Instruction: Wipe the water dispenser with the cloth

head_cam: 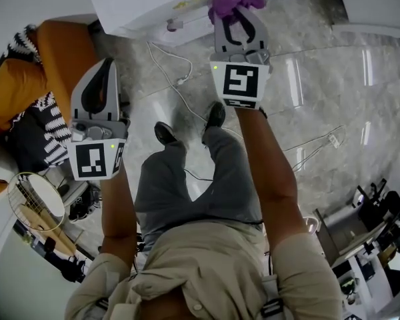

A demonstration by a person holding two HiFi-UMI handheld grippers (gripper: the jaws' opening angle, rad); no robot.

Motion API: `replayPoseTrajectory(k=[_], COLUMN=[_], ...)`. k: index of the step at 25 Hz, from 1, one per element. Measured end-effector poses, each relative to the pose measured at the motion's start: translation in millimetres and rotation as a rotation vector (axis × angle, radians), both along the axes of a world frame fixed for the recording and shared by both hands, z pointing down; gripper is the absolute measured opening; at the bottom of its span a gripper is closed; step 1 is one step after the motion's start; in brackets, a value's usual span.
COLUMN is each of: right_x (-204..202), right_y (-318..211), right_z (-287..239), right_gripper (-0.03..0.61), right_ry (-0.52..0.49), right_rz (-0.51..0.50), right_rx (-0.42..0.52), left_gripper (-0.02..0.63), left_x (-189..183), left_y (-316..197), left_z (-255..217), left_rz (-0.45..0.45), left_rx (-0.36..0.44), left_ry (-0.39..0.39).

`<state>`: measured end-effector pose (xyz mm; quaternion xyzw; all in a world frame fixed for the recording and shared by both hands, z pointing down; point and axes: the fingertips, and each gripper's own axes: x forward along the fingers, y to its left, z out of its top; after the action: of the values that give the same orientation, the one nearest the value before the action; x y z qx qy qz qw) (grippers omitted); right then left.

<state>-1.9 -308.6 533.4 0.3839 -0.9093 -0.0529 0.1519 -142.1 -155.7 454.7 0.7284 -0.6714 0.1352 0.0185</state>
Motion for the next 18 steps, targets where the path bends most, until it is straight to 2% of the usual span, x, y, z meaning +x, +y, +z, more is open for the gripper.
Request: replayPoseTrajectory(k=[3, 10, 14, 18], right_x=[21, -10, -60, -118], right_y=[-22, 5, 60, 111], right_z=[2, -4, 1, 1], right_gripper=[0.075, 0.075, 0.075, 0.075], right_ry=[-0.008, -0.042, -0.018, -0.016], right_rz=[0.079, 0.042, -0.088, -0.275], right_rx=[-0.026, -0.024, -0.067, -0.03], left_gripper=[0.015, 0.015, 0.015, 0.015], left_x=[1, -4, -8, -9], left_y=[-2, -1, 2, 5], left_z=[6, 11, 14, 15], left_rz=[0.004, 0.001, -0.003, -0.002], left_rx=[-0.003, -0.009, -0.011, -0.012], left_ry=[0.006, 0.011, 0.013, 0.013])
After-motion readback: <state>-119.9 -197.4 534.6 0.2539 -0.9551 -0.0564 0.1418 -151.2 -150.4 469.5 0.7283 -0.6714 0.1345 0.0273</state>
